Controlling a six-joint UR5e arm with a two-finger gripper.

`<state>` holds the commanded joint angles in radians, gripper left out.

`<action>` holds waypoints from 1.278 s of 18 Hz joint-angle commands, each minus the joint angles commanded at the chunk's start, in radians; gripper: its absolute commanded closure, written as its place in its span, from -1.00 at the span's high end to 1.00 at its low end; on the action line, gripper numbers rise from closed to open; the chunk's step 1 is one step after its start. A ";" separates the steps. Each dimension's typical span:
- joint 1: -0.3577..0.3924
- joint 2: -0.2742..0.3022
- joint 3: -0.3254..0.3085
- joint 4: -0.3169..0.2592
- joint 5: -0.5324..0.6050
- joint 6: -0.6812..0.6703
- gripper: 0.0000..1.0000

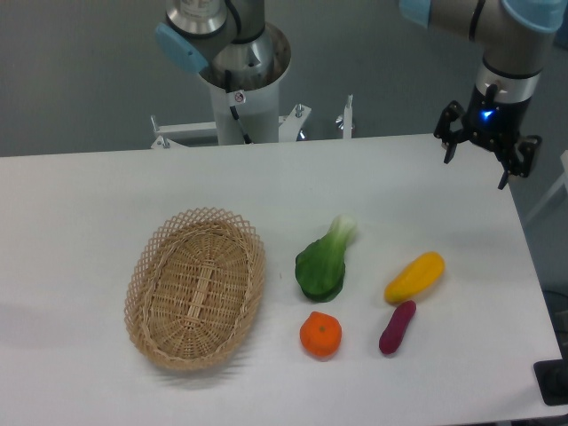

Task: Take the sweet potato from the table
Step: 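Move the open gripper down over the purple sweet potato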

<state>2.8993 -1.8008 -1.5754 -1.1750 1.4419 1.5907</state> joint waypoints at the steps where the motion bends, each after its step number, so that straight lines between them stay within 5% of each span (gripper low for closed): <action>1: -0.003 0.000 -0.003 0.002 0.000 -0.002 1.00; 11: -0.038 -0.024 -0.012 0.067 -0.020 -0.175 1.00; 18: -0.132 -0.120 -0.011 0.211 -0.025 -0.448 1.00; 23: -0.187 -0.213 0.006 0.293 -0.026 -0.508 1.00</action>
<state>2.7122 -2.0139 -1.5694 -0.8822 1.4159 1.0831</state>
